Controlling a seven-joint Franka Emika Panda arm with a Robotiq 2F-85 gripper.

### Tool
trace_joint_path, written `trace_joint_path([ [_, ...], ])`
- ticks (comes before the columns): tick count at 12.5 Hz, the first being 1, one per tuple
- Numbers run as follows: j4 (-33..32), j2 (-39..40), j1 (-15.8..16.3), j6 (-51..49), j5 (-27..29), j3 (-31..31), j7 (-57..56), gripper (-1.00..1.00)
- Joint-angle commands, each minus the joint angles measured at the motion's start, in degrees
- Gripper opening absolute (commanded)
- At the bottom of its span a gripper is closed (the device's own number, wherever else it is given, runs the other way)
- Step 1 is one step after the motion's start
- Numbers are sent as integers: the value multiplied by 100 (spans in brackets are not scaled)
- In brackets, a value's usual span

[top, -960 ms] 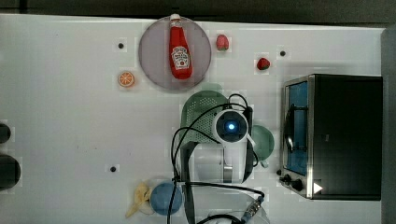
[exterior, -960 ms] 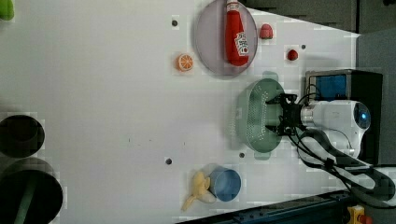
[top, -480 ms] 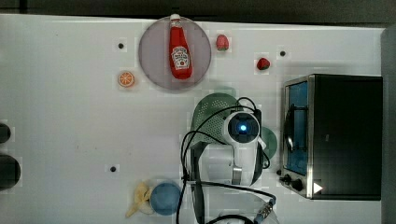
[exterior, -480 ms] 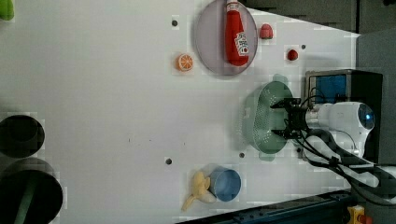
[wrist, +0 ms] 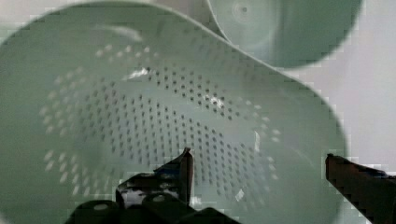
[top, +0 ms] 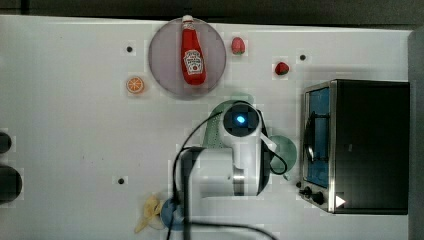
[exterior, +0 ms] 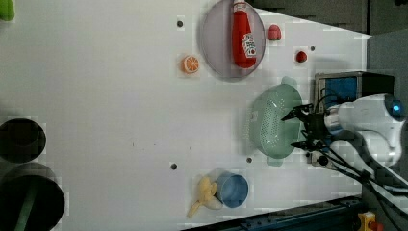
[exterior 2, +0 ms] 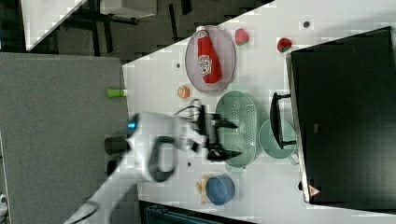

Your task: Drag strainer left to right.

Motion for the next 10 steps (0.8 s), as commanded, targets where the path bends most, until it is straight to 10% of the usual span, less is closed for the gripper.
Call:
trace_joint_path([
  [1,792,-990,38,-1035,222,196,-726,100],
  [10,1917,-2755,33,-3770,1232,53,-3030,100],
])
